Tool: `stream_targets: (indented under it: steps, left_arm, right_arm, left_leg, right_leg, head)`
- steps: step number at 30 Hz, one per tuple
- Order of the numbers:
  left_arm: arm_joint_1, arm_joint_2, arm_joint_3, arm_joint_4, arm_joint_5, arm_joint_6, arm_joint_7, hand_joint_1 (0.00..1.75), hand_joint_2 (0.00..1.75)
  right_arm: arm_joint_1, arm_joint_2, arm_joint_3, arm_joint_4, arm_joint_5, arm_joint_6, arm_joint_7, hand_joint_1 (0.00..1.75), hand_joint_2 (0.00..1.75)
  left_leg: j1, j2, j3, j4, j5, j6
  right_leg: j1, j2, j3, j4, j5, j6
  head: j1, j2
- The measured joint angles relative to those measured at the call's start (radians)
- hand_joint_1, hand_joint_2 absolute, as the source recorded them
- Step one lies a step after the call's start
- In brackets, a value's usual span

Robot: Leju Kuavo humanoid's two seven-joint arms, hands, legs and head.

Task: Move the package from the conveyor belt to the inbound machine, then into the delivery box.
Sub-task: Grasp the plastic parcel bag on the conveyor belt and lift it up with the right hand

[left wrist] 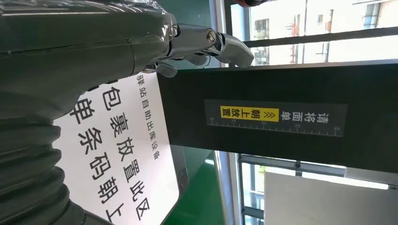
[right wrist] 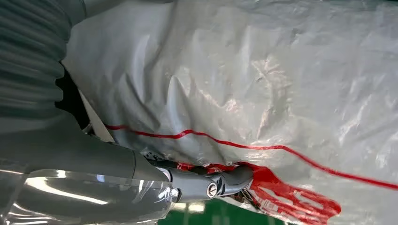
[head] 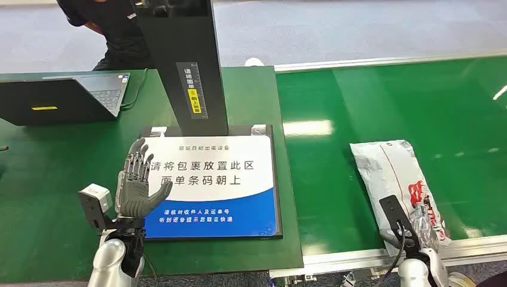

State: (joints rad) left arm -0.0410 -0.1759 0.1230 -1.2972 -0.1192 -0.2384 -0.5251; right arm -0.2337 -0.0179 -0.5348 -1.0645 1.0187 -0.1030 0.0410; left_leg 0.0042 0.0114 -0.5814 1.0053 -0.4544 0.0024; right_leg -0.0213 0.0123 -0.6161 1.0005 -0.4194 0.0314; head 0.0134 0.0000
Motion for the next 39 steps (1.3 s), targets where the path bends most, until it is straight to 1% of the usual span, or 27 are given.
stream_targets:
  steps: [3,4,7,8,13,18,22,28,35,37,39]
  left_arm:
    - [-0.005,0.000,-0.002,0.006,0.000,0.000,0.001,0.00,1.75]
    - [-0.008,0.000,-0.004,0.010,0.000,0.001,0.001,0.00,1.75]
    - [-0.012,0.000,-0.007,0.018,0.000,0.005,0.002,0.00,1.75]
    - [-0.013,0.000,-0.007,0.021,0.000,0.007,0.002,0.00,1.75]
    - [-0.015,0.000,-0.008,0.030,0.001,0.011,0.003,0.00,1.75]
    - [-0.016,0.000,-0.008,0.032,0.001,0.011,0.003,0.00,1.75]
    - [-0.016,0.000,-0.008,0.032,0.001,0.011,0.003,0.00,1.75]
    - [-0.016,0.000,-0.009,0.032,0.003,0.010,0.007,0.00,1.75]
    - [-0.011,0.000,-0.011,0.030,0.005,0.013,0.013,0.00,1.75]
    - [-0.005,0.000,-0.011,0.025,0.009,0.016,0.013,0.00,1.75]
    - [0.004,0.000,-0.010,0.014,0.014,0.017,0.010,0.00,1.75]
  right_arm:
    - [-0.017,-0.010,-0.004,0.043,-0.005,0.006,-0.003,0.00,1.75]
    - [-0.025,-0.014,-0.005,0.064,-0.010,0.010,-0.006,0.14,1.75]
    - [-0.042,-0.024,-0.006,0.106,-0.036,0.042,-0.023,1.10,1.75]
    - [-0.045,-0.028,-0.006,0.116,-0.045,0.054,-0.030,1.27,1.75]
    - [-0.059,-0.043,-0.007,0.147,-0.071,0.069,-0.051,1.27,1.75]
    - [-0.068,-0.053,-0.010,0.158,-0.073,0.070,-0.053,1.27,1.75]
    - [-0.073,-0.054,-0.012,0.162,-0.073,0.070,-0.054,1.75,1.75]
    - [-0.074,-0.056,-0.009,0.163,-0.098,0.070,-0.063,1.75,1.75]
    - [-0.050,-0.048,0.008,0.129,-0.139,0.056,-0.101,1.75,1.75]
    - [-0.035,-0.041,0.019,0.105,-0.142,0.019,-0.130,1.75,1.75]
    - [-0.009,-0.026,0.030,0.068,-0.134,-0.058,-0.171,1.75,1.75]
  left_leg:
    - [0.000,0.001,0.003,0.000,0.000,0.000]
    - [0.001,0.002,0.004,0.000,-0.001,0.000]
    - [0.003,0.004,0.009,0.000,-0.002,0.001]
    - [0.004,0.005,0.010,0.000,-0.003,0.001]
    - [0.006,0.007,0.016,0.000,-0.002,0.003]
    - [0.006,0.007,0.017,0.000,-0.001,0.005]
    - [0.006,0.007,0.017,0.000,-0.001,0.005]
    - [0.007,0.007,0.016,0.000,-0.001,0.005]
    - [0.007,0.006,0.015,0.000,-0.001,0.005]
    - [0.007,0.006,0.014,0.000,-0.001,0.004]
    - [0.007,0.006,0.012,0.000,-0.001,0.004]
  right_leg:
    - [0.000,0.001,0.002,-0.001,0.000,0.000]
    - [0.001,0.002,0.004,-0.001,0.000,0.000]
    - [0.003,0.004,0.009,-0.005,0.000,0.000]
    - [0.004,0.005,0.011,-0.007,-0.001,-0.001]
    - [0.006,0.006,0.020,-0.013,0.000,-0.002]
    - [0.006,0.006,0.022,-0.016,0.007,0.004]
    - [0.006,0.006,0.023,-0.016,0.008,0.005]
    - [0.007,0.006,0.023,-0.016,0.007,0.005]
    - [0.007,0.006,0.022,-0.015,0.007,0.004]
    - [0.008,0.005,0.021,-0.015,0.006,0.004]
    - [0.007,0.005,0.019,-0.014,0.006,0.004]
  head:
    - [0.000,0.000]
    - [0.000,0.000]
    - [0.000,0.000]
    - [0.000,0.000]
    - [0.000,0.000]
    - [0.000,0.000]
    - [0.000,0.000]
    - [0.000,0.000]
    - [0.000,0.000]
    - [0.000,0.000]
    - [0.000,0.000]
